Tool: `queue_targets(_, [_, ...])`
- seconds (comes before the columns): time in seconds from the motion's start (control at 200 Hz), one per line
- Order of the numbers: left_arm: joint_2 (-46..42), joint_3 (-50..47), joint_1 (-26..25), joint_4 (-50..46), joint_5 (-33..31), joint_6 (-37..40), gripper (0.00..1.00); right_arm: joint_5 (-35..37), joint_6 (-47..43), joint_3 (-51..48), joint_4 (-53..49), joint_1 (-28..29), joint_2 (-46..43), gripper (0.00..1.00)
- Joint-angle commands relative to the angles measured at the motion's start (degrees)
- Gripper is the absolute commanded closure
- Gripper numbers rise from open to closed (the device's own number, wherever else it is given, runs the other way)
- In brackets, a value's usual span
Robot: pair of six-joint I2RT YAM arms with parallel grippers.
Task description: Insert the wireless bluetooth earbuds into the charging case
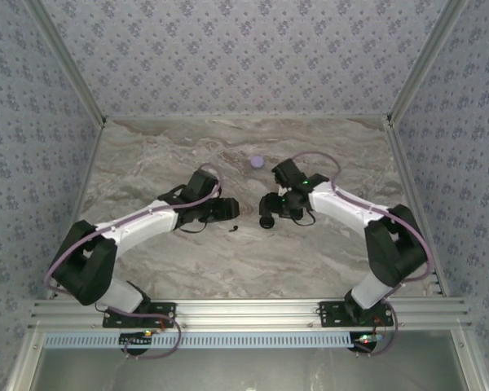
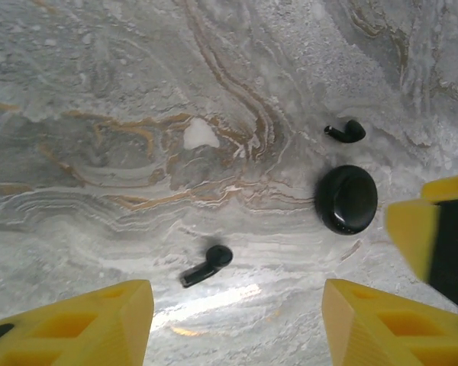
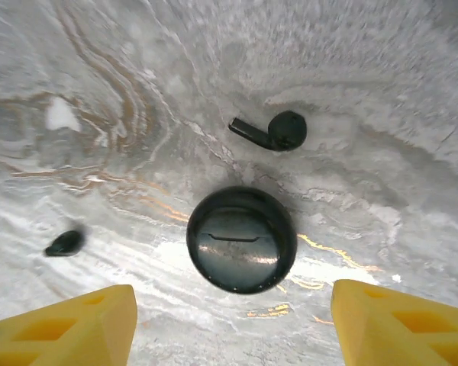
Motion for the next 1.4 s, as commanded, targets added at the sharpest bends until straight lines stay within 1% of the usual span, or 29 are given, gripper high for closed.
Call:
queue_targets(0.0, [3.2,1.8,-0.7,6.9,4.6,-2.9,0.40,-8.0,-5.0,-4.3,3.3,-3.9,-2.4,0.31])
queue_targets(0.085, [6.1,2.2,-1.5,10.1,6.2,-4.3,0.41,-11.6,-7.1,-6.1,3.9,-6.8,-2.8,0.34])
queue_targets(0.195, [10.0,3.5,-2.7,11.8,6.9,-5.8,0.43,-15.9,-8.7,-7.8,5.3,-9.5,-2.0,0.43])
queue_targets(0.315, [13.3,4.3,-4.0,14.5,7.7,-8.1,0.47,-18.9,-9.1,-8.7,7.1,-10.9,-0.6,0.52])
queue_targets(0.435, [15.6,4.9,-5.2,15.7,7.6,-9.4,0.49,-20.9,-9.0,-9.7,9.3,-11.2,0.3,0.57])
queue_targets(0.64, [18.9,5.5,-6.0,18.4,9.0,-11.0,0.52,-23.4,-8.7,-9.6,11.5,-11.6,4.0,0.60])
queue_targets(0.919, [20.3,6.4,-6.1,17.7,9.1,-11.0,0.55,-25.3,-8.0,-8.8,13.7,-11.6,7.4,0.66])
queue_targets(1.399, [21.7,6.0,-6.1,18.7,11.3,-11.2,0.57,-25.0,-7.7,-8.2,14.0,-11.8,10.3,0.73])
